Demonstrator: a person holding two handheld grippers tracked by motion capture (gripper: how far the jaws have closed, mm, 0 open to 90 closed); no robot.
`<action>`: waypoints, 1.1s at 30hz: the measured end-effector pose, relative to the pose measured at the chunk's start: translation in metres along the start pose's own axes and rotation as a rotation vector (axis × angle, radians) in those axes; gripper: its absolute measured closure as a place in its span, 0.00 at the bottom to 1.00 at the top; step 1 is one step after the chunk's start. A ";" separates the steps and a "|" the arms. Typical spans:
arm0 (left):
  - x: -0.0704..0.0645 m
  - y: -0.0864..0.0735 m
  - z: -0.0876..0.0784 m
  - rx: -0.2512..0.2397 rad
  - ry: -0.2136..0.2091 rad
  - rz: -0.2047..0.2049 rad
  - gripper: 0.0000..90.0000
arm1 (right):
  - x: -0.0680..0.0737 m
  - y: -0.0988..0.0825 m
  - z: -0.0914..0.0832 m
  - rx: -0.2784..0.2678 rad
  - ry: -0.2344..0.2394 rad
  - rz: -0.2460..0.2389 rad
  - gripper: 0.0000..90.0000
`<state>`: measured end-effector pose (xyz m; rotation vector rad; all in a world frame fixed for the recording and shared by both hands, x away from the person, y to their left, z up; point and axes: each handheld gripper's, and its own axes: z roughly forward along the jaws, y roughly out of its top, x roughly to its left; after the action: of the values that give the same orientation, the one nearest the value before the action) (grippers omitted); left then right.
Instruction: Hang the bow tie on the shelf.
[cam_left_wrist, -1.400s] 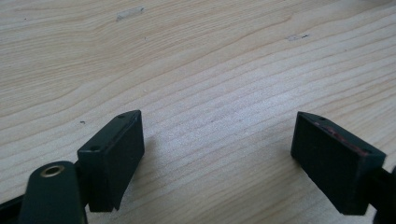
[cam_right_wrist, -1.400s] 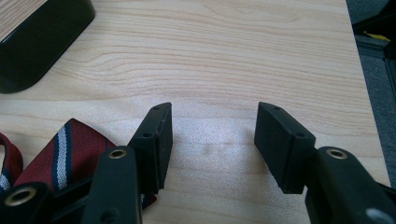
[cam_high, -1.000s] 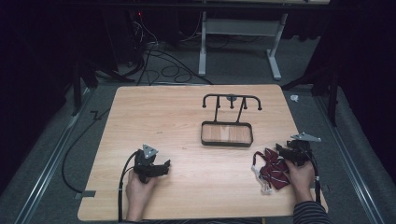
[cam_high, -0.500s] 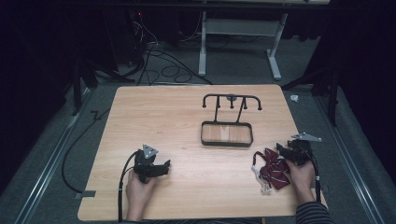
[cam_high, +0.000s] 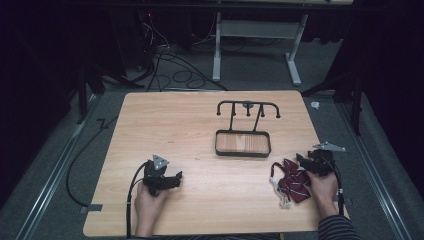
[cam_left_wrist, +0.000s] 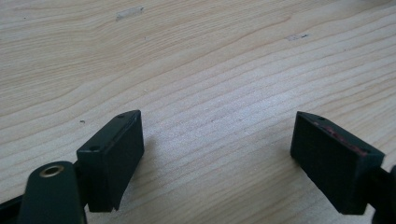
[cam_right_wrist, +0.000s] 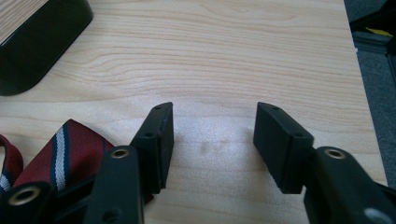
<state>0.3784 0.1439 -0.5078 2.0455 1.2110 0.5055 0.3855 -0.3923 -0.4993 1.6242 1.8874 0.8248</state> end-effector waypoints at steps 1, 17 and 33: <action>0.000 0.000 0.000 0.000 0.000 0.000 0.20 | -0.001 0.000 0.000 -0.001 0.003 0.005 0.56; 0.000 0.000 0.000 0.001 -0.002 0.001 0.20 | -0.006 -0.002 -0.025 -0.048 0.072 0.059 0.65; 0.000 0.000 0.000 0.001 -0.002 0.001 0.20 | 0.012 -0.003 -0.046 -0.088 0.161 0.013 0.71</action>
<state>0.3784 0.1441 -0.5077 2.0473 1.2097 0.5028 0.3487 -0.3858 -0.4695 1.5594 1.9210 1.0569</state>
